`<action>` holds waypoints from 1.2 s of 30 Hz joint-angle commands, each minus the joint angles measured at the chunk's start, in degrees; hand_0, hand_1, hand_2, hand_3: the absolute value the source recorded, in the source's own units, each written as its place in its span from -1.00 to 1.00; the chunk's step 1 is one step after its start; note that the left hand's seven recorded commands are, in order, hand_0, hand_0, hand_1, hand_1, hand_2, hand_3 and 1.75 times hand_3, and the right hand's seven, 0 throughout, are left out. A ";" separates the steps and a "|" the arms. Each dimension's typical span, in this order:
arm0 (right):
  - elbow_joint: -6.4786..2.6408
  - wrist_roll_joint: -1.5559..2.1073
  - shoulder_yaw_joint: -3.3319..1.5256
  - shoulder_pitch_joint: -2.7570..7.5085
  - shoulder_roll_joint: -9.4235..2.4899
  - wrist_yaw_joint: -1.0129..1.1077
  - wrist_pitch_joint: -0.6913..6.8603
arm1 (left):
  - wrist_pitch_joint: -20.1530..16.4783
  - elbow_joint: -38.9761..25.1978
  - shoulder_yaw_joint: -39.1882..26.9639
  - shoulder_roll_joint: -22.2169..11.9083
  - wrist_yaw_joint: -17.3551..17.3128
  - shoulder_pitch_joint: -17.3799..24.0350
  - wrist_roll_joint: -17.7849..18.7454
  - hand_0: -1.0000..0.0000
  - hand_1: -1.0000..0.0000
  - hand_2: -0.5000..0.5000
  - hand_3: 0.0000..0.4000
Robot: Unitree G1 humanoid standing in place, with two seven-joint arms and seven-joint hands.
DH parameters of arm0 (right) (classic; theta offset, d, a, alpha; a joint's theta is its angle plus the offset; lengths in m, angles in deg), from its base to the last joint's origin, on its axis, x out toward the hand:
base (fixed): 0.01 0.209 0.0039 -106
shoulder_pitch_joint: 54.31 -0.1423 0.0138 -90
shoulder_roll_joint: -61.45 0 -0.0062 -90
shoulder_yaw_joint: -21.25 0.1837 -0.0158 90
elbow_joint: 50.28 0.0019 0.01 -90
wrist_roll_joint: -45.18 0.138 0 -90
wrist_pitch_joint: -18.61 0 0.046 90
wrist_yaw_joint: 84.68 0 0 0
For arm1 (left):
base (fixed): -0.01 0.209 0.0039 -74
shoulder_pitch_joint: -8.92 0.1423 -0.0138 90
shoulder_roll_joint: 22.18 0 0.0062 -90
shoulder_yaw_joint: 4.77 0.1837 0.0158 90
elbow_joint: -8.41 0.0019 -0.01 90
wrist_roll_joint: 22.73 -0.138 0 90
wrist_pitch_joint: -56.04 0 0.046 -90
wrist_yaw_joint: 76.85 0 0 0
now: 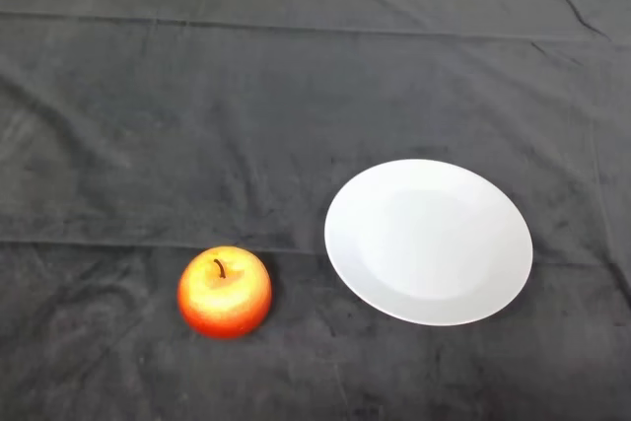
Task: Move the apple to the plate
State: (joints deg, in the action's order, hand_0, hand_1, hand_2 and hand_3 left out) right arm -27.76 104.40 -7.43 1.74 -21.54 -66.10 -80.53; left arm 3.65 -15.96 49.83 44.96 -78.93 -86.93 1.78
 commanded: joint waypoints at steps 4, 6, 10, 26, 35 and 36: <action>-0.46 -0.08 0.72 -0.33 2.07 0.60 -0.24 | 0.68 0.68 -0.62 -0.09 -0.35 -2.72 -1.69 1.00 1.00 0.00 -1.00; -0.46 -0.08 0.72 -0.33 2.07 0.60 -0.24 | 1.51 0.64 -0.32 -0.15 -0.70 -3.25 -2.11 1.00 1.00 0.00 -1.00; -0.46 -0.08 0.72 -0.33 2.07 0.60 -0.24 | 3.37 0.50 0.19 -0.21 -1.57 -4.09 -2.85 1.00 1.00 0.00 -1.00; -0.44 -0.08 0.71 -0.33 2.06 0.59 -0.23 | 8.83 -1.44 5.71 2.90 -1.61 -6.11 -9.14 1.00 1.00 0.00 -1.00; -0.37 -0.10 0.69 -0.31 2.03 0.55 -0.22 | 7.89 -5.13 9.53 4.22 -2.09 -6.14 -12.58 1.00 1.00 0.00 -1.00; -0.36 -0.10 0.69 -0.30 2.03 0.55 -0.22 | 7.59 -5.79 9.97 4.38 -1.98 -6.13 -12.97 1.00 1.00 0.00 -1.00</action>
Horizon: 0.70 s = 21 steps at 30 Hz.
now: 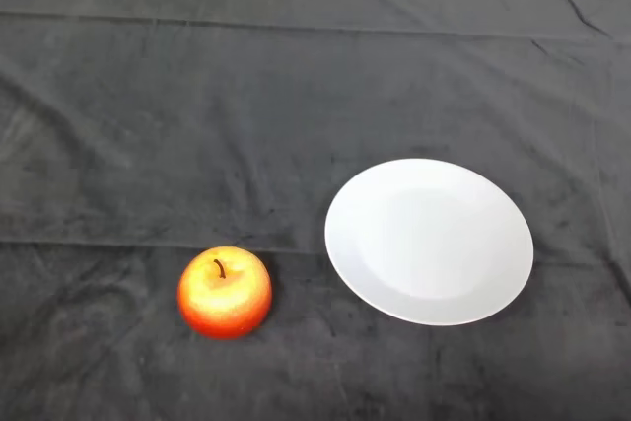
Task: Move the apple to the plate
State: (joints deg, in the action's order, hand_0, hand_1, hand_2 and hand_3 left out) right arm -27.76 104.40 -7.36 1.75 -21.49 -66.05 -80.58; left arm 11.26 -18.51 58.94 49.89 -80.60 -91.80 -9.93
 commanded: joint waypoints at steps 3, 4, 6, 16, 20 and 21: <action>-0.31 -0.11 0.61 -0.30 1.95 0.48 -0.17 | -1.04 -5.63 2.20 0.07 0.17 -1.13 -2.47 1.00 1.00 0.00 -1.00; -0.29 -0.11 0.60 -0.29 1.95 0.47 -0.16 | -1.38 -6.47 2.62 0.31 0.38 -1.06 -2.84 1.00 1.00 0.00 -1.00; -0.25 -0.12 0.59 -0.28 1.93 0.45 -0.16 | -2.15 -8.48 3.54 0.94 0.87 -0.80 -3.67 1.00 1.00 0.00 -1.00; 0.05 -0.18 0.50 -0.19 1.81 0.29 -0.10 | -7.17 -20.46 9.21 5.49 3.76 1.12 -8.44 1.00 1.00 0.00 -1.00; 0.21 -0.21 0.45 -0.14 1.74 0.20 -0.07 | -9.70 -25.67 11.67 7.14 4.21 2.33 -10.04 1.00 1.00 0.00 -1.00; 0.25 -0.22 0.44 -0.13 1.72 0.17 -0.06 | -10.33 -26.88 12.25 7.46 4.23 2.63 -10.35 1.00 1.00 0.00 -1.00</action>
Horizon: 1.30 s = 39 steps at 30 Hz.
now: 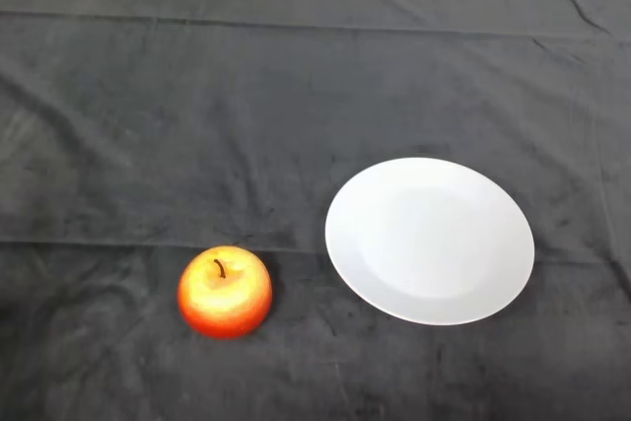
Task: Move the apple to the plate
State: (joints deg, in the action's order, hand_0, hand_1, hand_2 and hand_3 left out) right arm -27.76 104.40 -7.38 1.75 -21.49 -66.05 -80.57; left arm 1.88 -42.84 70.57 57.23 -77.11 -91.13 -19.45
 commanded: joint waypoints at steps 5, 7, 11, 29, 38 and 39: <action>0.48 -0.26 0.39 -0.07 1.63 0.05 -0.02 | -4.20 -8.42 3.48 1.49 0.72 3.45 -2.20 1.00 1.00 0.00 -1.00; 0.57 -0.28 0.36 -0.04 1.60 -0.01 -0.01 | -5.46 -10.51 4.60 1.95 0.70 3.94 -2.69 1.00 1.00 0.00 -1.00; 0.76 -0.32 0.30 0.02 1.53 -0.12 0.03 | -7.73 -14.26 6.94 2.71 0.53 4.90 -3.57 1.00 1.00 0.00 -1.00; 1.45 -0.43 0.08 0.23 1.27 -0.56 0.17 | -15.15 -24.83 18.08 4.12 -0.53 7.45 -7.93 1.00 1.00 0.00 -1.00; 1.67 -0.45 0.00 0.29 1.19 -0.72 0.22 | -16.79 -24.81 23.70 4.70 -0.64 6.15 -10.15 1.00 1.00 0.00 -1.00; 1.69 -0.46 0.00 0.30 1.18 -0.74 0.23 | -16.92 -24.60 24.35 4.81 -0.59 5.92 -10.37 1.00 1.00 0.00 -1.00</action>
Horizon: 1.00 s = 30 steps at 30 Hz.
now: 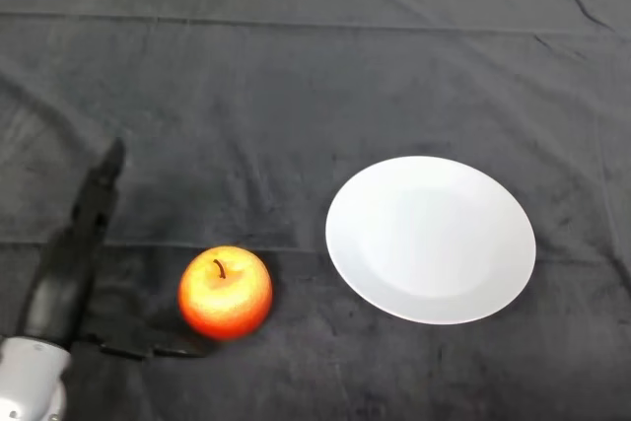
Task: Move the apple to the plate
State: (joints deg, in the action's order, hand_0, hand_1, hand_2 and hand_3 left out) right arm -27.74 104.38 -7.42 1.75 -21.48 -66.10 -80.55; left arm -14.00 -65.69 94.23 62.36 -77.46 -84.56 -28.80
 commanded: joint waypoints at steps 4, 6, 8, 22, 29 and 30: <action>1.74 -0.44 0.02 0.31 1.15 -0.74 0.22 | -1.75 -1.42 2.93 -0.01 -0.08 -1.27 -1.64 1.00 1.00 0.00 -1.00; 1.77 -0.44 0.01 0.32 1.14 -0.77 0.23 | -2.05 -1.30 3.86 -0.07 -0.20 -1.56 -1.67 1.00 1.00 0.00 -1.00; 1.79 -0.44 0.00 0.33 1.13 -0.79 0.24 | -2.14 -1.10 4.54 -0.29 -0.48 -1.81 -1.54 1.00 1.00 0.00 -1.00; 1.89 -0.42 -0.04 0.35 1.10 -0.88 0.26 | -2.41 -1.51 5.58 -1.91 -0.80 -2.58 -0.92 -1.00 -1.00 0.00 1.00; 1.92 -0.41 -0.05 0.36 1.09 -0.91 0.27 | -4.38 -4.92 4.94 -2.34 0.50 -2.91 -1.37 -1.00 -1.00 0.00 1.00; 1.93 -0.41 -0.06 0.36 1.09 -0.91 0.27 | -4.94 -5.74 4.79 -2.40 0.62 -3.03 -1.38 -1.00 -1.00 0.00 1.00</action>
State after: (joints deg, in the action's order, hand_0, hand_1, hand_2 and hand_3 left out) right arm -27.74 104.38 -7.44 1.75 -21.48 -66.15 -80.55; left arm -18.51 -69.48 98.37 62.48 -77.22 -86.96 -29.54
